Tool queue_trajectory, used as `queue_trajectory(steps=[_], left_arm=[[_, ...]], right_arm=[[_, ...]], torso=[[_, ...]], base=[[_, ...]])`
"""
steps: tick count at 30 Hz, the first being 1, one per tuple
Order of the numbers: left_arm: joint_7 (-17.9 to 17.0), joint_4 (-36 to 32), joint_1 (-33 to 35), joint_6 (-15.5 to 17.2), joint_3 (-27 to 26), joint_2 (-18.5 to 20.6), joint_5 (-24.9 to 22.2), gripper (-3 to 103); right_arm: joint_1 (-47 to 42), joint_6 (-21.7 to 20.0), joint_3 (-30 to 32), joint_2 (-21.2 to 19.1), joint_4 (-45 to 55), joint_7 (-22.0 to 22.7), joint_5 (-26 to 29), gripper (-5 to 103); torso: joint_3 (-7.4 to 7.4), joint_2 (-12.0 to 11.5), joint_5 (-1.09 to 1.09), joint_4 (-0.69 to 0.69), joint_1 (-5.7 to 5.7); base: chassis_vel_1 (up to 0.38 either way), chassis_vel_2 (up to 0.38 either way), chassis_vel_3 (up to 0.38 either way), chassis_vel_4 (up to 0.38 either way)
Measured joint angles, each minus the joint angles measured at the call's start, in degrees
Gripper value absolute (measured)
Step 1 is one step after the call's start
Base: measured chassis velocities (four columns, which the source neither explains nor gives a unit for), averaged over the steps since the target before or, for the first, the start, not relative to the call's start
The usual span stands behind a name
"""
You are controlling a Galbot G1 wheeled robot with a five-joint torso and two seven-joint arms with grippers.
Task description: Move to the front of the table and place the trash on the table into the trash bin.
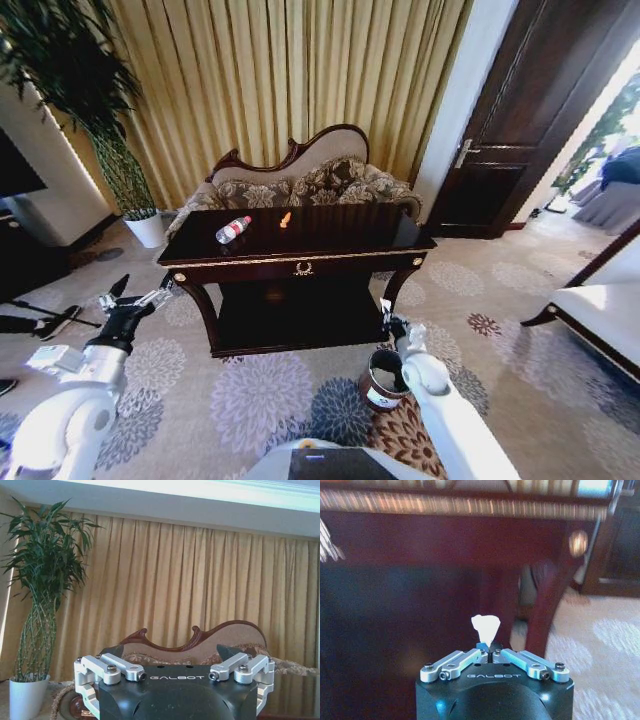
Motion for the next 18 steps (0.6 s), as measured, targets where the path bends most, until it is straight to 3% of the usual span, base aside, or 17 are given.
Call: queue_trajectory(steps=[6, 9, 18], left_arm=[[0.03, -0.02, -0.06, 0.00, 0.06, -0.24, 0.01, 100], [0.07, -0.03, 0.23, 0.00, 0.09, -0.34, 0.12, 100], [0.07, -0.42, 0.15, 0.03, 0.30, -0.16, 0.31, 100]], right_arm=[[2.84, 1.77, -0.94, 0.52, -11.25, 0.00, -1.90, 0], [5.84, 4.82, -1.44, 1.40, -19.69, 0.00, -3.71, 0], [7.47, 6.53, -1.33, 1.42, -26.64, 0.00, -7.10, 0]], torso=[[0.01, -0.01, 0.00, -0.01, 0.01], [0.00, 0.00, 0.00, -0.01, 0.00], [0.01, -0.01, 0.00, -0.02, 0.01]], base=[[0.000, 0.000, 0.000, 0.000], [0.000, 0.000, 0.000, 0.000], [0.000, 0.000, 0.000, 0.000]])
